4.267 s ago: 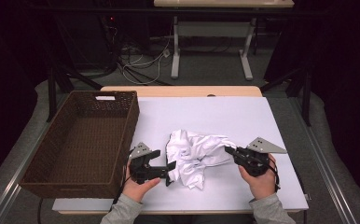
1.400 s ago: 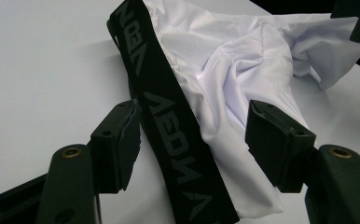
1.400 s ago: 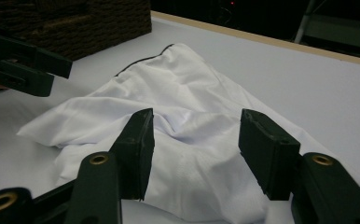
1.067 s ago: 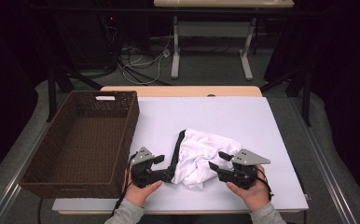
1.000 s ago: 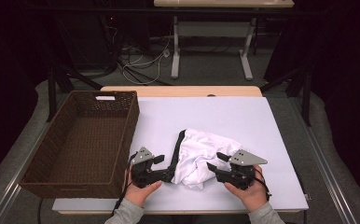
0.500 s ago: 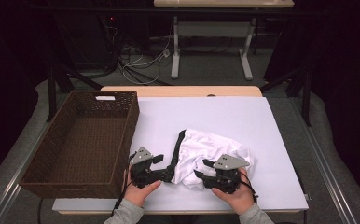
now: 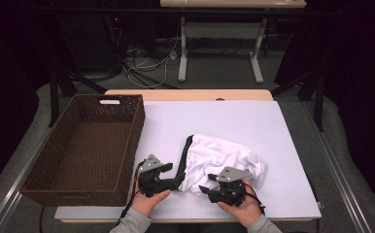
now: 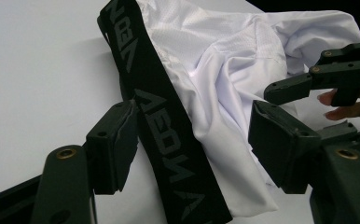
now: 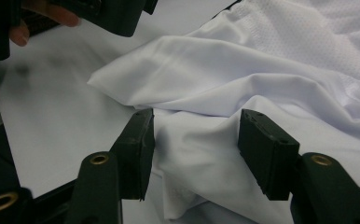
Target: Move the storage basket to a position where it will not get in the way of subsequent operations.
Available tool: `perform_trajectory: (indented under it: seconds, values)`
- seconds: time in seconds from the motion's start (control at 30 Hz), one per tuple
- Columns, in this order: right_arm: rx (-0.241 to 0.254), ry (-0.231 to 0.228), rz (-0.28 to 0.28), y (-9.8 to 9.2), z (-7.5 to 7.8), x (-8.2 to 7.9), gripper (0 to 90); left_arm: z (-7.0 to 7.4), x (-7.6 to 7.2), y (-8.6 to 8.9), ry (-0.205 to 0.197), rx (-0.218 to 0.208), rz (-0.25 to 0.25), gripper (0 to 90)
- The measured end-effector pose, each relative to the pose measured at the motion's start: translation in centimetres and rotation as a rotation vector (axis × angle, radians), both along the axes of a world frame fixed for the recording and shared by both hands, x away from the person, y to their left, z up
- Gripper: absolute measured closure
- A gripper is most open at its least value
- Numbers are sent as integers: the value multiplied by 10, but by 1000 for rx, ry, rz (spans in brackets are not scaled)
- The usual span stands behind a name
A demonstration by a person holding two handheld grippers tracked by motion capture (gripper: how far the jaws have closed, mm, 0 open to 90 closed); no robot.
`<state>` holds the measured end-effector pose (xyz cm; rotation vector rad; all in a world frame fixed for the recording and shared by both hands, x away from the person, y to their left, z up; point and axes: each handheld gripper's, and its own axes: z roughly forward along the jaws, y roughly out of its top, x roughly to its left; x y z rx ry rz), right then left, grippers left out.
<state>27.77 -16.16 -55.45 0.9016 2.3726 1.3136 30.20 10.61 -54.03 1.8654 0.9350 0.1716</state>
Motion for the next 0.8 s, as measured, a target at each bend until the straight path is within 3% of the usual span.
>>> perform_trajectory:
  seconds: [0.27, 0.37, 0.57, 0.8]
  values:
    - [-70, -7, 25, 5, -10, -1, 433, -2, 0, -1, 11, 4, -1, 324]
    - [-112, -37, 29, 7, -13, -1, 439, -3, 0, -2, 7, 9, 1, 324]
    - [-158, -66, 9, 8, -14, -1, 528, -3, 0, -1, 13, 16, 5, 325]
    - [-159, -72, -24, 5, -13, 2, 744, -4, -1, -2, 13, 28, -6, 324]
